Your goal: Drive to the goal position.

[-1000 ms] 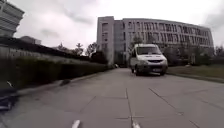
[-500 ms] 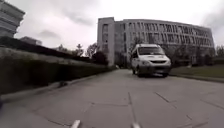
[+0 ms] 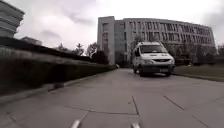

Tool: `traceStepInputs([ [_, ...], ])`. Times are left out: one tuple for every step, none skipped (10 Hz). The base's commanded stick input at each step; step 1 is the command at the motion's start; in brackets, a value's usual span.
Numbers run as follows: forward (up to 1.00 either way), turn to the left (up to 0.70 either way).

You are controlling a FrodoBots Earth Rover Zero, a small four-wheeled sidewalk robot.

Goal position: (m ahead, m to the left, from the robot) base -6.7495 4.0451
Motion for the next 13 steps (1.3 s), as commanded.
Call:
traceStepInputs([
  [0.7,0.0],
  [0.7,0.0],
  [0.7,0.0],
  [0.7,0.0],
  [0.7,0.0],
  [0.7,0.0],
  [0.7,0.0],
  [0.7,0.0],
  [0.7,0.0],
  [0.7,0.0],
  [0.7,0.0],
  [0.7,0.0],
  [0.7,0.0],
])
